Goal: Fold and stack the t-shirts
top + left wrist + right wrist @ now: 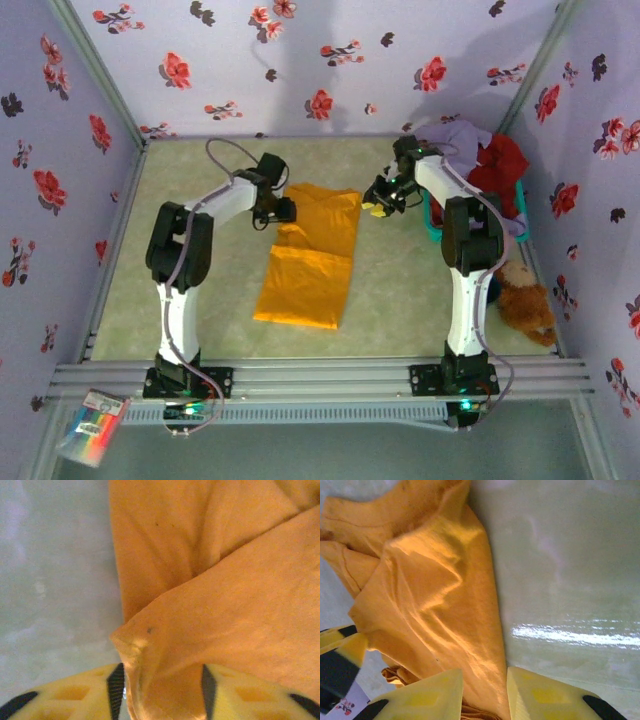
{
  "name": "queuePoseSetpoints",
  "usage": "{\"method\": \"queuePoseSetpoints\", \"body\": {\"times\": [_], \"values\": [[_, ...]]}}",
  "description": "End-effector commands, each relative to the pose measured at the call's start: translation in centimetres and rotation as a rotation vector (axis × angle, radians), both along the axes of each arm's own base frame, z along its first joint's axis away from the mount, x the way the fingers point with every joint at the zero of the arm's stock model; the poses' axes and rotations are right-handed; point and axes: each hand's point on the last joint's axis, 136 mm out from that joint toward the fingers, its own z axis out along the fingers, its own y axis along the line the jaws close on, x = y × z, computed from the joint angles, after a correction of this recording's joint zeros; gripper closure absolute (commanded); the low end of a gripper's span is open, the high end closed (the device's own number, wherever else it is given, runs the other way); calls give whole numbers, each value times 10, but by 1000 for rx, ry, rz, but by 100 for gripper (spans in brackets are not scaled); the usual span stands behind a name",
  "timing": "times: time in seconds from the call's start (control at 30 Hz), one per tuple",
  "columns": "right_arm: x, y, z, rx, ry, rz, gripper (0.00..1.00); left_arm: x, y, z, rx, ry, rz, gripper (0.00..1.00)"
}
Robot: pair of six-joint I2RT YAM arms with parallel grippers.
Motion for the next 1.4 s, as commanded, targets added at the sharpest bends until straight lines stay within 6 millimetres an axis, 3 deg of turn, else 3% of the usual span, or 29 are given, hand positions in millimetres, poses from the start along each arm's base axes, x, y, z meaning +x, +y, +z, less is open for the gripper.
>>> {"method": "queuePoseSetpoints", "body": {"times": [0.0, 0.17, 0.4, 0.5, 0.63, 0.8, 0.93, 1.1, 1.37], "values": [[-13, 4, 22, 3, -25, 15, 69, 2, 14, 45, 36, -77, 20, 45], [-49, 11, 27, -46, -19, 47, 66, -13, 25, 59, 50, -66, 52, 44], [-138, 17, 15, -143, 28, 133, 65, -54, 19, 40, -54, 29, 30, 50], [-177, 17, 14, -197, 48, 180, 63, -80, 14, 34, -103, 79, 22, 49], [-224, 19, 15, -225, 60, 190, 61, -121, 22, 31, -99, 121, 37, 48], [-272, 40, 11, -220, 71, 261, 57, -175, 38, 28, -71, 184, 74, 49], [-294, 67, 4, -181, 61, 324, 57, -213, 53, 27, -80, 204, 125, 50], [-306, 85, -6, -189, 52, 409, 59, -245, 69, 18, -82, 223, 155, 57], [-308, 89, -27, -202, 61, 449, 66, -255, 65, -1, -78, 270, 154, 58]]}}
